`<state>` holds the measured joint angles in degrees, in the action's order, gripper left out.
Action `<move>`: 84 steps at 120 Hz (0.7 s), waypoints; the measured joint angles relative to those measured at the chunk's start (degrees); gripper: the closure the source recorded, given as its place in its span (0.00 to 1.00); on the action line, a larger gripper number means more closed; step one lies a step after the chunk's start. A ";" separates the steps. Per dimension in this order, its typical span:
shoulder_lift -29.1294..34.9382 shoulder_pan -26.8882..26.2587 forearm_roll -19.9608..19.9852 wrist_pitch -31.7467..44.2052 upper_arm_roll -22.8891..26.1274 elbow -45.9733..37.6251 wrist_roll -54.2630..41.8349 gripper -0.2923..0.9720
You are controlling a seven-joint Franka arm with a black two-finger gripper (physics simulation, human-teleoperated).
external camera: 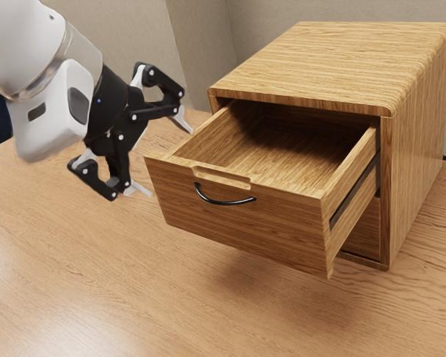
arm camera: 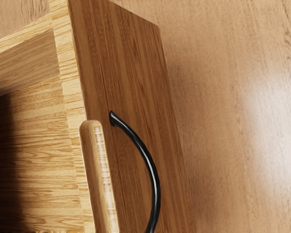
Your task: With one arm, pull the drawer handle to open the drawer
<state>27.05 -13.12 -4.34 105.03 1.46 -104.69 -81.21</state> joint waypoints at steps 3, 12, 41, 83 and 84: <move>-0.65 0.19 0.08 -1.75 -0.19 0.94 0.81 0.23; -3.05 2.19 0.21 -6.95 -0.61 3.87 4.04 0.23; -12.50 6.50 -0.70 -17.83 -2.59 12.29 14.32 0.23; -20.48 9.71 -2.62 -32.69 -2.71 30.35 25.65 0.23; -20.48 9.73 -2.63 -32.94 -2.74 30.41 25.87 0.23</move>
<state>6.57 -3.40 -6.98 72.09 -1.28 -74.28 -55.35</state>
